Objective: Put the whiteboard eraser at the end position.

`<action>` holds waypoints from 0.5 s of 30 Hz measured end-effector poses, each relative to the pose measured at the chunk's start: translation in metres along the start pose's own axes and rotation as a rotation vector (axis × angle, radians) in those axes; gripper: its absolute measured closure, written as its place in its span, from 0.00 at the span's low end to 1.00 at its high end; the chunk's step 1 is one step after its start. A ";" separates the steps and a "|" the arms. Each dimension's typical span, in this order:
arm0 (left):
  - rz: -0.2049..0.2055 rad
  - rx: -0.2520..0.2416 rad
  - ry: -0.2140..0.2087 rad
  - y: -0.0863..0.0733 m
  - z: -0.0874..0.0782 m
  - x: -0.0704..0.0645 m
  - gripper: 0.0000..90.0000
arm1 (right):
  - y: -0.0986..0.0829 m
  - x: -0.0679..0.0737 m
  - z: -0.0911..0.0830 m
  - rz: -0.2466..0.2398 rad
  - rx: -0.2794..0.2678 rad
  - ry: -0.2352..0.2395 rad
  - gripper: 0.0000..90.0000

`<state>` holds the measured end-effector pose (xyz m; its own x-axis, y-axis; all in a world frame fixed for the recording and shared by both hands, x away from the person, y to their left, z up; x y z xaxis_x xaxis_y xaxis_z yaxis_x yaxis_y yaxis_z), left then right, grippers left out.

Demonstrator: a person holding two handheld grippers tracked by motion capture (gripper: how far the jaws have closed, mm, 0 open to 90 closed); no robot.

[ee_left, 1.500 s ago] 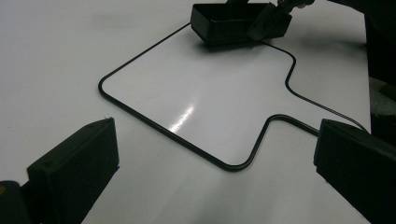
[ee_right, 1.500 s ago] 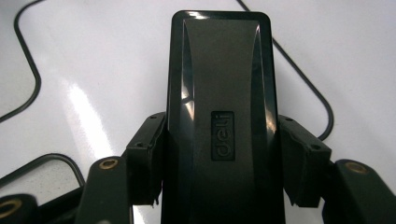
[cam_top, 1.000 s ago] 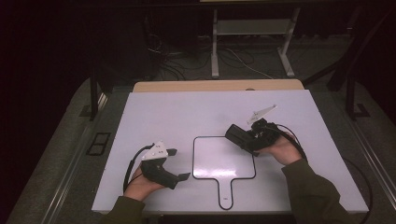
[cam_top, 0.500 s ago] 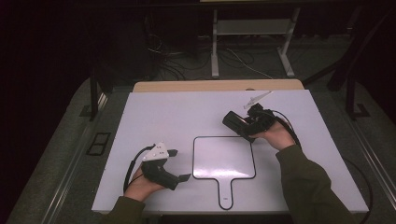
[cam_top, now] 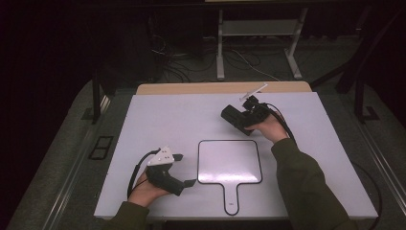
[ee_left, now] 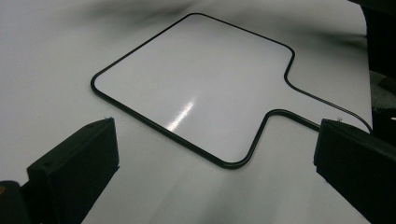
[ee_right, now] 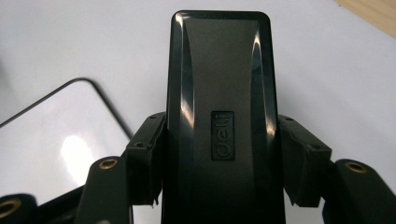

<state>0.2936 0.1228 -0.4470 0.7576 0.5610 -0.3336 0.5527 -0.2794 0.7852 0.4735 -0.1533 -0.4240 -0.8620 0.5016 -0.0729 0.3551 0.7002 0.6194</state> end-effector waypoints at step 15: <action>-0.002 -0.005 -0.007 0.001 -0.001 -0.001 0.00 | 0.015 -0.016 0.046 -0.008 0.094 -0.027 0.43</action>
<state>0.2930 0.1232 -0.4452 0.7587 0.5561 -0.3393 0.5527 -0.2738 0.7871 0.5098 -0.1274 -0.4495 -0.8553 0.5086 -0.0987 0.3822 0.7480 0.5426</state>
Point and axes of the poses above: each handheld gripper's, and its own axes: z roughly forward along the jaws, y roughly out of its top, x roughly to its left, the point moved 4 cm from there along z, roughly forward along the jaws, and after that the axes turned 15 degrees about -z, right-handed, at the moved point
